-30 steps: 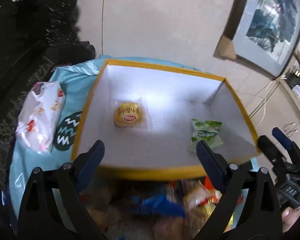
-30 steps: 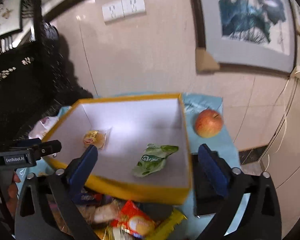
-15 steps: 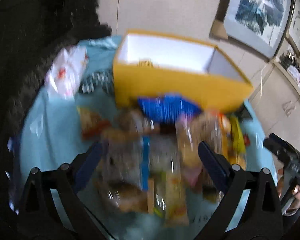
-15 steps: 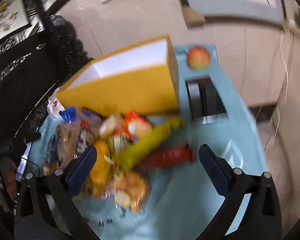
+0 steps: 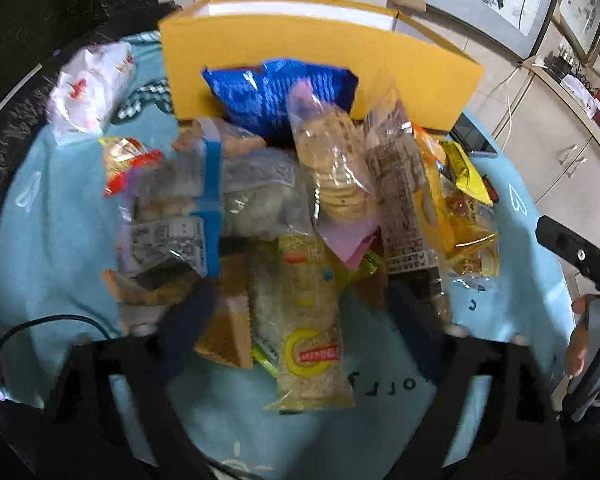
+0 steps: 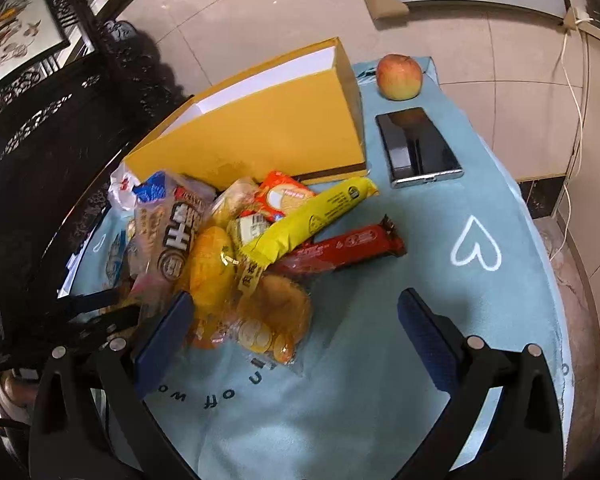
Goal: Organize snacks
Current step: 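Grasp long rice-cracker bar with left tool while right tool grasps round cake bag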
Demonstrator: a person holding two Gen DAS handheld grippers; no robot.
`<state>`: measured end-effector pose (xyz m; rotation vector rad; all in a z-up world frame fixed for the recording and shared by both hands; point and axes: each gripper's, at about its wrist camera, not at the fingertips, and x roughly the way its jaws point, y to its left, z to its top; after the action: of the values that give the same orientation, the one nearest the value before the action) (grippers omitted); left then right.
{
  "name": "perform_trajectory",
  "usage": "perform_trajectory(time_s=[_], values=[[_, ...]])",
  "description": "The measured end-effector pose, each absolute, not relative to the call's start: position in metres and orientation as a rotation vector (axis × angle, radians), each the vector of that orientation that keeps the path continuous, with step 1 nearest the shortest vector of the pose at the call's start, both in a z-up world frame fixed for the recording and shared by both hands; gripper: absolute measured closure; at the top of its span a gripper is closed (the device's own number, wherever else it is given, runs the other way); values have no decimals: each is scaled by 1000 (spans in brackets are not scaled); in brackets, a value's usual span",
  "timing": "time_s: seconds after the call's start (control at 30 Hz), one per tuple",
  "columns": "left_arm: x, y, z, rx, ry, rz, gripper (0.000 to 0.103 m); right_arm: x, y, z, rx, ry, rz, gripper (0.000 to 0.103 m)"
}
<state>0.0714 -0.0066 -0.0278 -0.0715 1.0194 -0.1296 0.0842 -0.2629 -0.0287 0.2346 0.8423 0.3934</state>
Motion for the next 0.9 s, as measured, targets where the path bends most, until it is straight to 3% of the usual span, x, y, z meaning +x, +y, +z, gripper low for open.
perform_trajectory(time_s=[0.03, 0.13, 0.2, 0.53, 0.63, 0.7, 0.77, 0.87, 0.9], values=[[75, -9, -34, -64, 1046, -125, 58, 84, -262, -30, 227, 847, 393, 1], [74, -18, -36, 5, 1000, -102, 60, 83, -256, -34, 184, 867, 394, 1], [71, -23, -35, 29, 984, -114, 73, 83, -249, -38, 157, 892, 406, 1], [59, -1, -37, -53, 988, -145, 74, 107, -204, -60, 23, 970, 326, 2], [61, -1, -39, -64, 991, -152, 74, 112, -184, -71, -82, 962, 312, 12], [63, -2, -39, -62, 991, -149, 72, 107, -178, -70, -138, 925, 288, 38], [64, -6, -38, -45, 990, -141, 67, 106, -183, -68, -92, 939, 315, 44], [67, -14, -41, -17, 992, -151, 43, 101, -198, -63, -40, 950, 333, 45], [68, -17, -43, -1, 990, -139, 43, 98, -204, -61, -31, 949, 332, 45]])
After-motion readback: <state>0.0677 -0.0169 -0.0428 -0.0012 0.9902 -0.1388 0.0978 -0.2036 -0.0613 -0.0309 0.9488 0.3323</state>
